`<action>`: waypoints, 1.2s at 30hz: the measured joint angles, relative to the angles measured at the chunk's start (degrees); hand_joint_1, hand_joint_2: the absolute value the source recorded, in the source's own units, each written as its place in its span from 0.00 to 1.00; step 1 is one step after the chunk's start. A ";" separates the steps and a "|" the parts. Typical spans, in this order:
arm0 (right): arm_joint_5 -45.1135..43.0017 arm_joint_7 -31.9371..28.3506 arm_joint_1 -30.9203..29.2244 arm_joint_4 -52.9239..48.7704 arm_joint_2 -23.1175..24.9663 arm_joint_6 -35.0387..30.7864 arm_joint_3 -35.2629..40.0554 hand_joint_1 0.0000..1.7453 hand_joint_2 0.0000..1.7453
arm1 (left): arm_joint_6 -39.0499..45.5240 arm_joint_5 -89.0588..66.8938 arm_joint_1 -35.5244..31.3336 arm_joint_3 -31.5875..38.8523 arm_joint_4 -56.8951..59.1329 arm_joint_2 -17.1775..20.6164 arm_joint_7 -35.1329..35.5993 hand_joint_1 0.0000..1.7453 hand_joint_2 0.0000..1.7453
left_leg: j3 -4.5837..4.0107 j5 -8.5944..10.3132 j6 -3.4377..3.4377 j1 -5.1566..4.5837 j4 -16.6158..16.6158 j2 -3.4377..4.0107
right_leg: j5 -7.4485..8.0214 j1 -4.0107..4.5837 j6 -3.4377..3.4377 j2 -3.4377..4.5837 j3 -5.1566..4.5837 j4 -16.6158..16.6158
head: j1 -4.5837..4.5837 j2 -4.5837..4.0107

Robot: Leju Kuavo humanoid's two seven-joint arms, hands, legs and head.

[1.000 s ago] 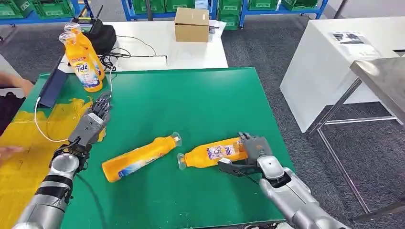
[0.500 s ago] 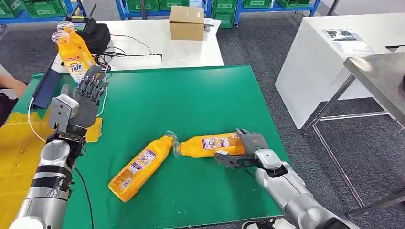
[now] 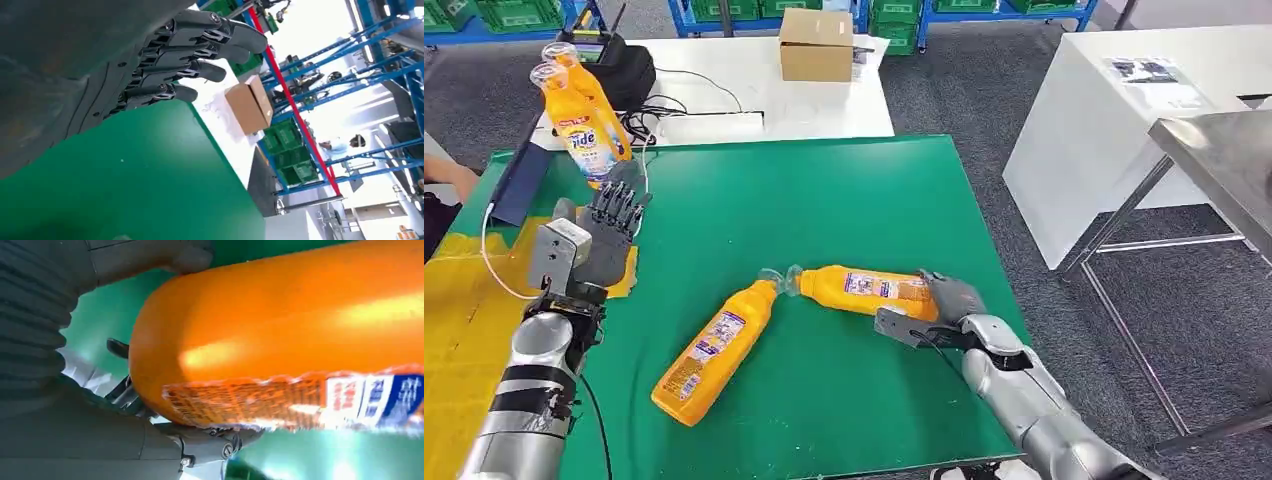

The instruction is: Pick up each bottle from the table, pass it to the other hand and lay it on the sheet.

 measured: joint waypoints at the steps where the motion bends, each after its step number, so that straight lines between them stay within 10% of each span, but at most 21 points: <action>1: -2.30 -0.02 0.77 -1.61 -0.17 0.98 -0.35 1.00 1.00 | -0.22 0.15 0.51 0.11 -0.43 0.07 -0.02 0.00 0.00 | -0.05 0.01 0.00 0.00 0.01 -0.12 | 0.00 -0.01 0.01 -0.08 -0.05 0.00 | 0.00 0.00; 15: -33.25 -3.17 11.06 -17.73 -0.09 6.61 -6.84 1.00 1.00 | -1.68 2.20 5.17 0.74 -4.67 0.24 0.22 0.00 0.00 | -1.23 0.07 0.00 -0.03 0.01 -1.23 | -0.36 -0.07 0.10 -1.17 -0.85 0.08 | -0.04 0.00; 36: -42.70 -3.43 14.99 -24.79 1.77 7.25 -9.09 1.00 1.00 | -3.60 4.58 6.58 1.03 -6.58 0.33 1.94 0.00 0.00 | -1.76 0.12 0.04 -0.15 0.00 -1.57 | -0.39 -0.15 0.14 -1.54 -1.27 0.10 | -0.04 0.00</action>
